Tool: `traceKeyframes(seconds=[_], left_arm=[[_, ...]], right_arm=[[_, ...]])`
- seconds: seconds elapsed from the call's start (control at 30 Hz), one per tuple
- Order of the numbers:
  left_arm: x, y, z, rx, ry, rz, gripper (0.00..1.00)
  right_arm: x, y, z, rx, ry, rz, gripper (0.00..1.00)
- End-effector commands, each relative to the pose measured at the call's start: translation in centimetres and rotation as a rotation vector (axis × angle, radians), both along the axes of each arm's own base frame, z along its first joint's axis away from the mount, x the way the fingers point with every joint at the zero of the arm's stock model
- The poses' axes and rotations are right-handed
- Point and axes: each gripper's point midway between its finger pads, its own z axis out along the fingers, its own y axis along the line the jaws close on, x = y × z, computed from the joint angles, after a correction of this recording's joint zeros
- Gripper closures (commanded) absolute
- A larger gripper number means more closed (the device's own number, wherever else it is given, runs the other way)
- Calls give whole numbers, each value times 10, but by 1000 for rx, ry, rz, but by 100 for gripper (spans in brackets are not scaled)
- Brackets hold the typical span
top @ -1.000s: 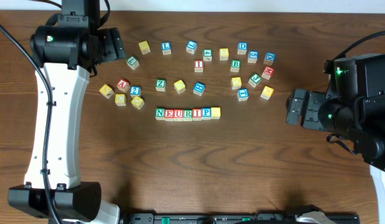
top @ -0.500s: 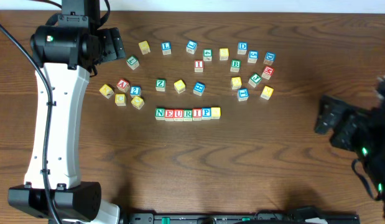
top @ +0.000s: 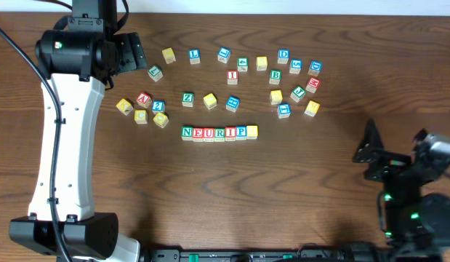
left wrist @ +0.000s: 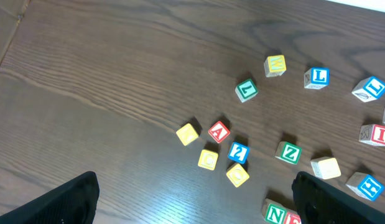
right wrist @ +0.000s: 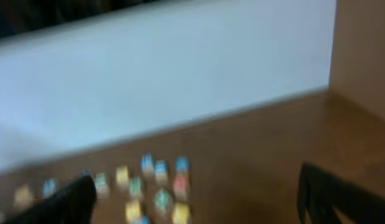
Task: Spell out NEURIPS
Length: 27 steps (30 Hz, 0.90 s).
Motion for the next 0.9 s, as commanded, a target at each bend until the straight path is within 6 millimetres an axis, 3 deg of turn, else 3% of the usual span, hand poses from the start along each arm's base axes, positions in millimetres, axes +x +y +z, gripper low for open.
traceKeyframes(seconds=[0.0, 0.27, 0.57, 0.7, 0.87], left_arm=[[-3, 3, 14, 8, -32, -2, 2], [-3, 3, 14, 8, -32, -2, 2], [-3, 3, 14, 8, -32, -2, 2], [-3, 3, 14, 8, -32, -2, 3], [-3, 3, 14, 8, -32, -2, 2]], right_arm=[[3, 4, -36, -19, -26, 30, 1], [5, 10, -98, -10, -120, 60, 1], [7, 11, -130, -10, -89, 64, 1], [8, 10, -157, -10, -4, 60, 1], [8, 10, -156, -43, -5, 65, 1]])
